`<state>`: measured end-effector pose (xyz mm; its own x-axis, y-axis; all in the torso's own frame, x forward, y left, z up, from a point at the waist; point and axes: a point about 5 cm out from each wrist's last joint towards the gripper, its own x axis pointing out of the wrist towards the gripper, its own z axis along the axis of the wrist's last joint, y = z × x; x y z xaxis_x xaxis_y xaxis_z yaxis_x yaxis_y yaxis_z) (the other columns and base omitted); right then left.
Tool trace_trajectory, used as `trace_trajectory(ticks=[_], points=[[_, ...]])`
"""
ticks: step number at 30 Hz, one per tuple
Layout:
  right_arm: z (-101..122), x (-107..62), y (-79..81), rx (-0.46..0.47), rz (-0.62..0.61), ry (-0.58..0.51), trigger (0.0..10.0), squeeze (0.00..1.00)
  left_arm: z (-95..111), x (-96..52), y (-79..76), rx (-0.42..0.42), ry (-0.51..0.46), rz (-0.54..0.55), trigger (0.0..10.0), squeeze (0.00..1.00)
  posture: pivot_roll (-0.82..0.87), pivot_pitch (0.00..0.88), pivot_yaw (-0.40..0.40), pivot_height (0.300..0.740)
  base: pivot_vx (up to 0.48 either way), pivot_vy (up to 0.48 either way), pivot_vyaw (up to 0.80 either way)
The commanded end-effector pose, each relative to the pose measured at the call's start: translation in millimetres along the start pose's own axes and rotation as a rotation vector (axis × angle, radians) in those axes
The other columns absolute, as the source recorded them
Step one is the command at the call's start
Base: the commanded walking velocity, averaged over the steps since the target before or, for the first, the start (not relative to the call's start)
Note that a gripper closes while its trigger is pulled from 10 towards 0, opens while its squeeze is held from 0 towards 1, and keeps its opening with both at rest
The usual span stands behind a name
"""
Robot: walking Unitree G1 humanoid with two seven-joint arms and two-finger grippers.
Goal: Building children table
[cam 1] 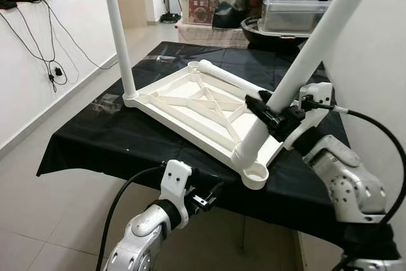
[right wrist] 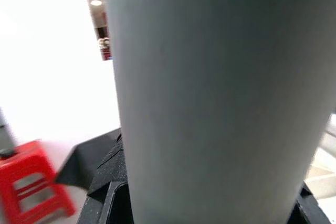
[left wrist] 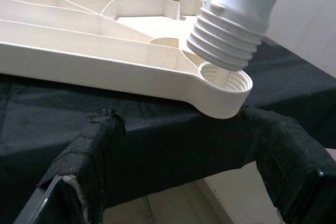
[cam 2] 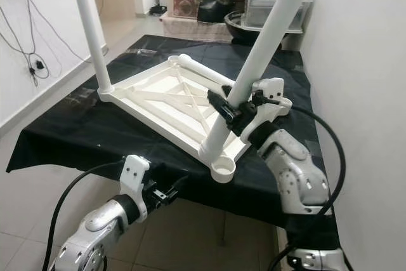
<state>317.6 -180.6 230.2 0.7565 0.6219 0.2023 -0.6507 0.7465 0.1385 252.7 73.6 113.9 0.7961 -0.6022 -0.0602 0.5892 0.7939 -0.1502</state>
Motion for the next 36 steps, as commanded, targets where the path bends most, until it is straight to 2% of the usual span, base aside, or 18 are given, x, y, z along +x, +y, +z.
trace_trajectory(ticks=[1, 7, 19, 36], points=[[7, 3.8, 0.0, 0.014, 0.098, 0.001, 10.0, 0.00, 0, -5.1, -0.2, -0.017, 0.012, -0.010, 10.0, 0.00, 0.17, 0.000, -0.025, 0.740, 0.000, 0.000, 0.00], [9, 5.5, -5.3, -0.002, 0.117, 0.024, 10.0, 0.00, 4, -7.0, -4.7, -0.028, -0.003, -0.017, 10.0, 0.00, 0.16, 0.000, -0.044, 0.740, 0.000, 0.000, 0.00], [29, 5.5, 8.0, -0.024, 0.206, -0.046, 10.0, 0.00, 6, -5.1, -0.9, -0.024, 0.011, -0.037, 10.0, 0.00, 0.14, 0.000, 0.016, 0.740, 0.000, 0.000, 0.00], [27, 5.6, 9.4, -0.026, 0.238, -0.041, 10.0, 0.00, 7, -4.8, -0.6, -0.024, 0.017, -0.042, 10.0, 0.00, 0.13, 0.000, 0.023, 0.740, 0.000, 0.000, 0.00]])
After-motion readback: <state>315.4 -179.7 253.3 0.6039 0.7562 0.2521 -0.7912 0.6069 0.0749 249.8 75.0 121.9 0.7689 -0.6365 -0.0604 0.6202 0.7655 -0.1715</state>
